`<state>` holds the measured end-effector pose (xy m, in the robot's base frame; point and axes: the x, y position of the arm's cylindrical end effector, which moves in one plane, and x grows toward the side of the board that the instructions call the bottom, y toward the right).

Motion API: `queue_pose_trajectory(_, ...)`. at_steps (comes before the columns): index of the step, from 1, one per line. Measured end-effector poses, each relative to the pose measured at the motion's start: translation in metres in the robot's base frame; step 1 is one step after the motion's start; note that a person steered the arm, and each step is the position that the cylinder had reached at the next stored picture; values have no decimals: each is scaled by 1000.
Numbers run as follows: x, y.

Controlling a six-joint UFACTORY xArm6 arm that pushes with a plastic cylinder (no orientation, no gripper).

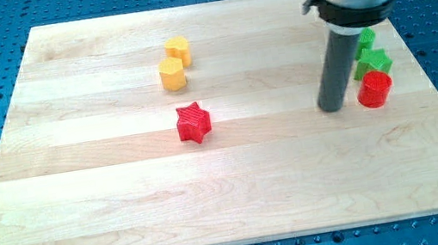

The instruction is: Move your arm to the top of the heart

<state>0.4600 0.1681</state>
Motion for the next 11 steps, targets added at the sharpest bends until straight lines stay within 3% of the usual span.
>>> queue_pose_trajectory(3,7,19)
queue_pose_trajectory(7,-13,16)
queue_pose_trajectory(10,-179,-12)
queue_pose_trajectory(11,-190,-102)
